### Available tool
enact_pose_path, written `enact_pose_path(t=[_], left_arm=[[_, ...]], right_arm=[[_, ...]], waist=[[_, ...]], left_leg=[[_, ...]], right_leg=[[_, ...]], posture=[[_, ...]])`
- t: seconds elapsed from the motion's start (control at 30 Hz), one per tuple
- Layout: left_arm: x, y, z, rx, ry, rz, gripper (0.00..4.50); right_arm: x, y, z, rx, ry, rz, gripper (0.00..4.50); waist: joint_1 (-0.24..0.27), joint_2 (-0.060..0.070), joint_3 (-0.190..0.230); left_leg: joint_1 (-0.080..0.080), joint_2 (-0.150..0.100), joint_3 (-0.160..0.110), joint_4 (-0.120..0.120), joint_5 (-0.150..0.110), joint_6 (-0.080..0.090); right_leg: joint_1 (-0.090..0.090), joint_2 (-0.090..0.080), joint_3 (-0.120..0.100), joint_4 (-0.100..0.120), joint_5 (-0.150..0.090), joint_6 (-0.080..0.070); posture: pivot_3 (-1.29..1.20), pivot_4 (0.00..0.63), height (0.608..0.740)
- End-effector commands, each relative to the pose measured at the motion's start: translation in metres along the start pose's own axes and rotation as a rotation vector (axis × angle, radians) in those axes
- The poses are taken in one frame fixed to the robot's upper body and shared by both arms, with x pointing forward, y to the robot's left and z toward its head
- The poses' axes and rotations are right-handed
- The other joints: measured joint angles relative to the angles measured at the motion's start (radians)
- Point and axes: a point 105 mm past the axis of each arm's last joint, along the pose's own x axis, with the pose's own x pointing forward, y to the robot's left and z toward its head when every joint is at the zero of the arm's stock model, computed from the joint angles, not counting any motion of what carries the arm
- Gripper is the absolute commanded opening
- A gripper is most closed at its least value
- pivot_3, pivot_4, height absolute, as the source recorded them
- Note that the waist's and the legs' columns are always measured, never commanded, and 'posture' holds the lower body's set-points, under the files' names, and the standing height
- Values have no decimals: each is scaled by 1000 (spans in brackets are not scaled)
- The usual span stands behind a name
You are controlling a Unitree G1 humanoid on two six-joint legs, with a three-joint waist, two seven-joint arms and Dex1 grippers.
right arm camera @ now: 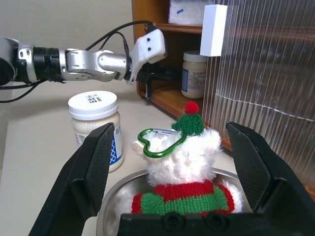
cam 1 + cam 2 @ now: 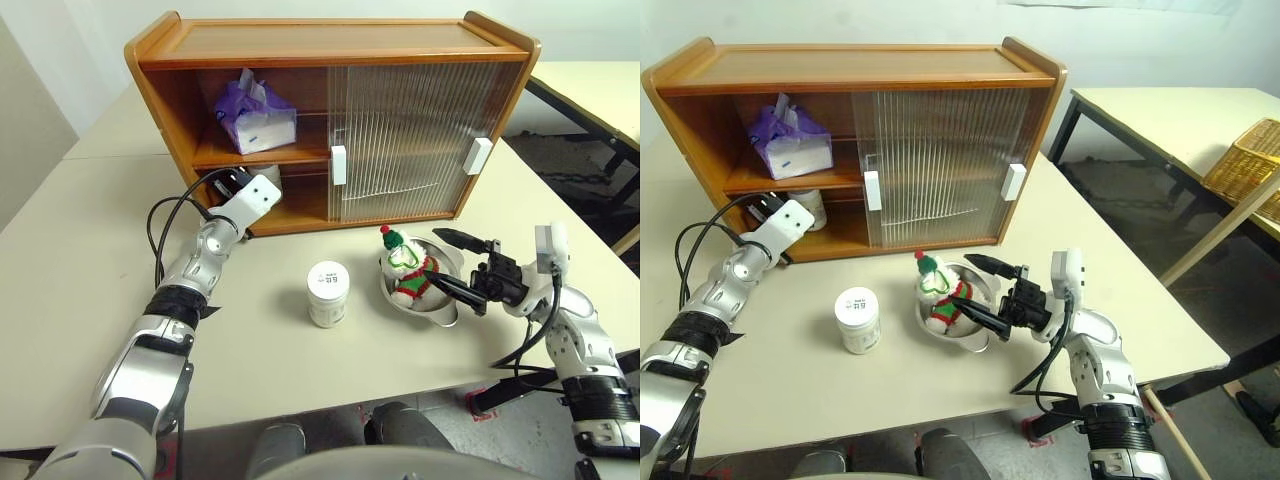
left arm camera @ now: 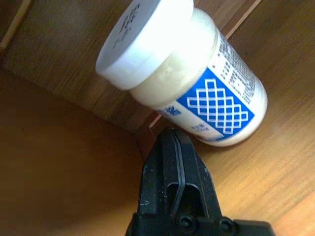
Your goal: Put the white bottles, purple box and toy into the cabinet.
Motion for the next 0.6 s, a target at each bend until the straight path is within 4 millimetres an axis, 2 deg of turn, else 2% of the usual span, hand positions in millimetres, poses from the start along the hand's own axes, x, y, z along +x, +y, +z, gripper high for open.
enact_pose_path(t=[0.03, 0.23, 0.6], left_arm=[[5, 4, 3, 26, -10, -6, 29], [10, -2, 15, 21, -66, -35, 29], [14, -26, 49, 14, -174, -96, 29]], right_arm=[[-1, 2, 1, -5, 13, -5, 4500], [-1, 4, 2, -5, 15, -11, 4500], [0, 4, 2, 0, 12, -13, 4500]], waist=[[1, 0, 0], [-3, 0, 0], [-17, 0, 0]], left_leg=[[0, 0, 0, 0, 0, 1], [0, 0, -1, 0, 2, 3], [-3, -1, -1, 2, 2, 4]], right_leg=[[0, 0, 0, 0, 0, 1], [1, 0, 0, 0, 2, 3], [1, 0, 0, -1, 2, 3]], posture=[[-196, 0, 740], [-203, 0, 740], [-203, 0, 740]])
